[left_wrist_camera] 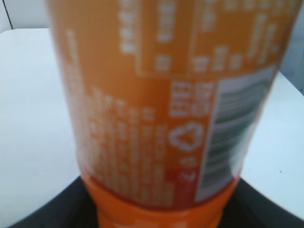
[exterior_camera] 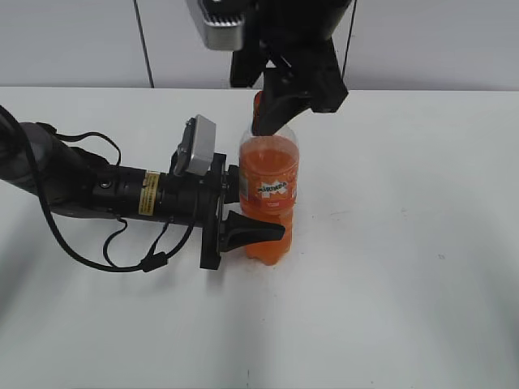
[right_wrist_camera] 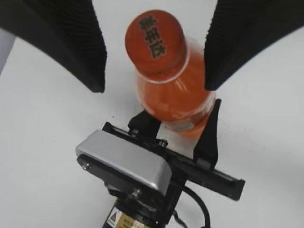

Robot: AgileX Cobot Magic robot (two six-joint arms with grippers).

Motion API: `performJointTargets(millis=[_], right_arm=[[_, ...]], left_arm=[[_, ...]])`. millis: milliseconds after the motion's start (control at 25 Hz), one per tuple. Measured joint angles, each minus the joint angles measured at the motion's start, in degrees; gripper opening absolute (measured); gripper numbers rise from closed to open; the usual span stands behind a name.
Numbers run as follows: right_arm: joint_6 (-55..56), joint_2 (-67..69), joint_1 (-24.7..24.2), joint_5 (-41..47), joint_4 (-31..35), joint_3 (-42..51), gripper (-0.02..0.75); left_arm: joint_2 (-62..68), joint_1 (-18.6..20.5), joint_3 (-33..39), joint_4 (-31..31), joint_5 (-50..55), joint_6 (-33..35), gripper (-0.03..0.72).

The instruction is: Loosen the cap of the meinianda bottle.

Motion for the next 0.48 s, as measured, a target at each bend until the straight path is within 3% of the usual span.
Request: performJointTargets(millis=[480], right_arm=[[38.1, -1.6, 0.0, 0.0, 6.0, 0.0, 0.492]], left_arm=[[0.0, 0.0, 0.0, 0.2, -0.1, 0.0, 0.395]])
